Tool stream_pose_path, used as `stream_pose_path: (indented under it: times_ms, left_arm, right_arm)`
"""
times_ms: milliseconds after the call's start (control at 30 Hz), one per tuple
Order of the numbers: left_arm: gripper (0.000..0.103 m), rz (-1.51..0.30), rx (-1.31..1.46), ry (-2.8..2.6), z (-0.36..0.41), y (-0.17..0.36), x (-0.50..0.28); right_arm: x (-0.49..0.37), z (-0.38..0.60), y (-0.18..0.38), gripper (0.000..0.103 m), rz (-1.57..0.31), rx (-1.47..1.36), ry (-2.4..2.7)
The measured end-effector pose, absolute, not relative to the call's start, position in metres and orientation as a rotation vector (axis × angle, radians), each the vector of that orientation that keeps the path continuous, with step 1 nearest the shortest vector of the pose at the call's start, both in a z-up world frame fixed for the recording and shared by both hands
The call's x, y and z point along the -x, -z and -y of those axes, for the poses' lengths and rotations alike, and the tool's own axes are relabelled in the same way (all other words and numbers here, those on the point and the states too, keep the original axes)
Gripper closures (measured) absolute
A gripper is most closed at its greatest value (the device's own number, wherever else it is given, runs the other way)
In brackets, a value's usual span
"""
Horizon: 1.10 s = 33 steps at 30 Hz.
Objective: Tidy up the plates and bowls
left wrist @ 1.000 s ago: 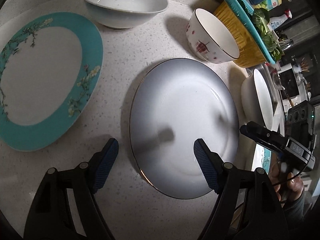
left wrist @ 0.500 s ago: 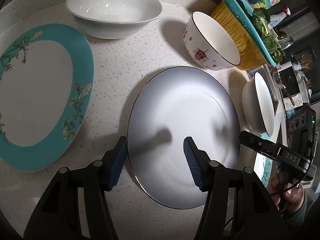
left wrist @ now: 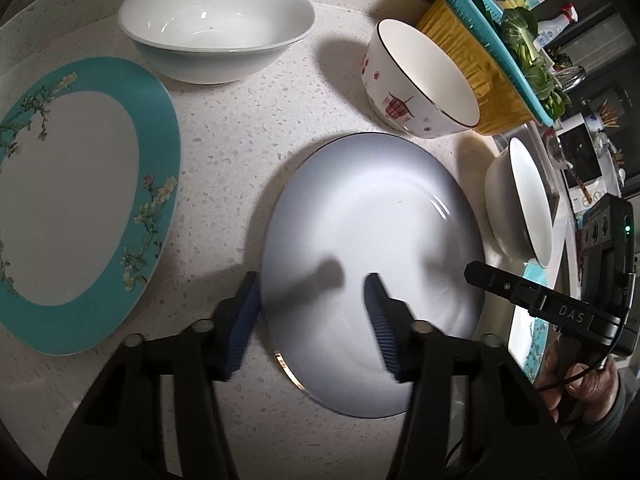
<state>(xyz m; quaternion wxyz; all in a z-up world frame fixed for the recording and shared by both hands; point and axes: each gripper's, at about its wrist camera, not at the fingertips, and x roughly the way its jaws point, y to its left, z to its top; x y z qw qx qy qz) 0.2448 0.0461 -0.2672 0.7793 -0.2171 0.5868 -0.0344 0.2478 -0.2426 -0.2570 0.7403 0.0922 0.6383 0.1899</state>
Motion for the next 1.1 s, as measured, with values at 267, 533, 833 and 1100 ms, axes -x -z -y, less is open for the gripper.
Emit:
stream_pose_path:
  times_ms: [267,533,833,1100]
  left_arm:
    - [0.073,-1.290,0.422,0.067,-0.050,0.268,-0.247]
    - [0.080,-1.299,0.433,0.044,-0.053,0.267,-0.244]
    - [0.083,-1.288,0.451,0.034,-0.056,0.265,-0.240]
    - [0.083,-1.283,0.443,0.040,-0.056,0.261,-0.237]
  right_arm:
    - [-0.253,0.243,0.256,0.076,-1.410,-0.139,-0.392]
    - [-0.252,0.246,0.254,0.077,-1.404,-0.130,-0.392]
    - [-0.249,0.235,0.256,0.077,-1.404,-0.123,-0.392]
    - [-0.246,0.230,0.251,0.077,-1.387,-0.113,-0.391]
